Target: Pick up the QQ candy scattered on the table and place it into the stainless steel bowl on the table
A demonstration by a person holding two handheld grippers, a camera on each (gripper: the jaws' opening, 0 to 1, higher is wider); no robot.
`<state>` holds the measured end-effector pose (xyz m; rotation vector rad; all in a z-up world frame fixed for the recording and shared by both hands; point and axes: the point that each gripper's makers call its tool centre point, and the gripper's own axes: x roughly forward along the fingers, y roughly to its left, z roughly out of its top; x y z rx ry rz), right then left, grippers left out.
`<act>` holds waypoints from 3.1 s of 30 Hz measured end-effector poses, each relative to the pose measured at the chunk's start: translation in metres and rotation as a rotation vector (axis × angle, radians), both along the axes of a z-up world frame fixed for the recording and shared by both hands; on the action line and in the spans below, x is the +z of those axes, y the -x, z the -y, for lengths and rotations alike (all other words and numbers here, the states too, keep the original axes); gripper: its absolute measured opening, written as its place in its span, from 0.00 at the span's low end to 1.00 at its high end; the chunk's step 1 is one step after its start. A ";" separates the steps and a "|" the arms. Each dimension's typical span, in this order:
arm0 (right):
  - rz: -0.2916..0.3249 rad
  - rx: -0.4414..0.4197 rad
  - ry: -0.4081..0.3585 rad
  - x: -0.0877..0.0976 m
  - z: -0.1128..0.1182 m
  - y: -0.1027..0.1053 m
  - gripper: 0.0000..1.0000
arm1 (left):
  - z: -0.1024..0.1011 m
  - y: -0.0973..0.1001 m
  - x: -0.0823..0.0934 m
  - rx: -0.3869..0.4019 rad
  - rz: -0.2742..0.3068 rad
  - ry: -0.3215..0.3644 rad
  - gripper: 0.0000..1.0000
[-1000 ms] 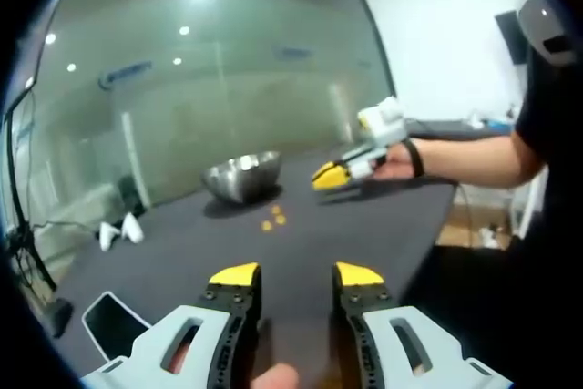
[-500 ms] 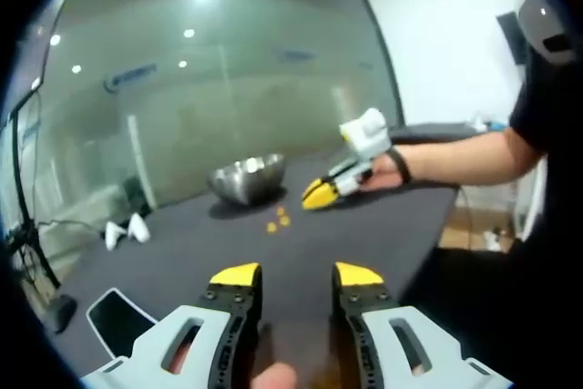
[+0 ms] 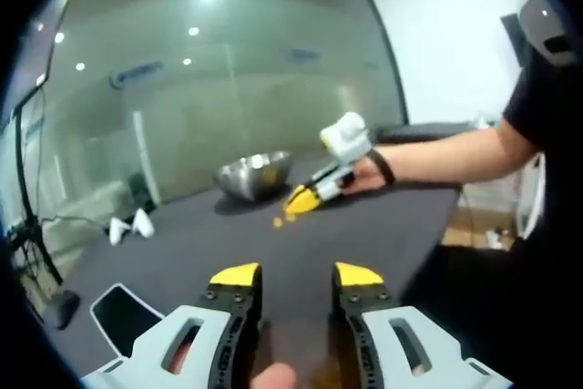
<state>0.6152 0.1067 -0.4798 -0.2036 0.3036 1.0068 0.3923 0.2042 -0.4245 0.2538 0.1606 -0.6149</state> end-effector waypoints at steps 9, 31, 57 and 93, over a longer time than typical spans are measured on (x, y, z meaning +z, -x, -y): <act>0.018 0.022 0.001 0.000 -0.009 -0.004 0.18 | -0.002 0.001 -0.002 0.008 -0.006 -0.002 0.32; 0.086 0.020 -0.067 0.031 -0.003 0.011 0.09 | 0.002 0.002 -0.003 0.001 -0.009 -0.010 0.32; 0.234 -0.076 -0.154 0.117 0.017 -0.016 0.09 | 0.004 0.004 0.001 -0.015 -0.013 -0.036 0.32; 0.189 -0.183 -0.212 0.122 0.014 -0.094 0.19 | 0.005 -0.001 -0.003 -0.018 -0.029 -0.050 0.32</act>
